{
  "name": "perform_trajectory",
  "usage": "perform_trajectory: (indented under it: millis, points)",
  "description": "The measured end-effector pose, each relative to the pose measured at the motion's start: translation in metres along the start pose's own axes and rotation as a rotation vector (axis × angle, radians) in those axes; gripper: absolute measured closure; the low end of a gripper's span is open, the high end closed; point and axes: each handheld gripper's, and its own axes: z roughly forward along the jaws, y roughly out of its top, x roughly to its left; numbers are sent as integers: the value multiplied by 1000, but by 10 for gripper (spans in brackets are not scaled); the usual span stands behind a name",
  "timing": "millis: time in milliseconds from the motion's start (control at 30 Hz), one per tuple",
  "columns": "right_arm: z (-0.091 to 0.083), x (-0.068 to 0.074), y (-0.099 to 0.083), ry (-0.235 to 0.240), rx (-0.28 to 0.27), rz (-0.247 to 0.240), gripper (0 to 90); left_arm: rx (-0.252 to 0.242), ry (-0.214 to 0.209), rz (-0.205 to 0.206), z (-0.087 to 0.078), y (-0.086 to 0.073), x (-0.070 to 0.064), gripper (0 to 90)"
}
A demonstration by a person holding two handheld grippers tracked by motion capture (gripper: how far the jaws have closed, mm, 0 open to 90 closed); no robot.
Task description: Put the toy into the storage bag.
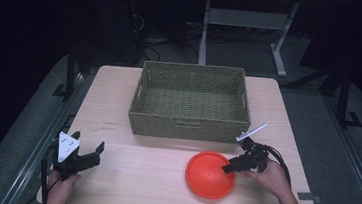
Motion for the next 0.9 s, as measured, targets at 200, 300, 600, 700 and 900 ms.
perform_trajectory:
  millis: [200, 300, 600, 700, 900]
  points:
    - [3, -4, -1, 18, -3, 15, 589, 2, 1, 8, 0, 1, 0, 127]
    - [3, -4, -1, 17, 4, 17, 625, 0, -1, 8, 0, 1, 0, 127]
    - [-10, 1, 1, 32, -57, 28, 801, -3, 4, 8, 0, 1, 0, 127]
    - [-14, 6, 4, 33, -73, 23, 812, -8, 5, 4, -1, 1, 0, 127]
    - [-26, 15, 8, 50, -127, 25, 821, -12, 7, 1, -2, 1, 1, 127]
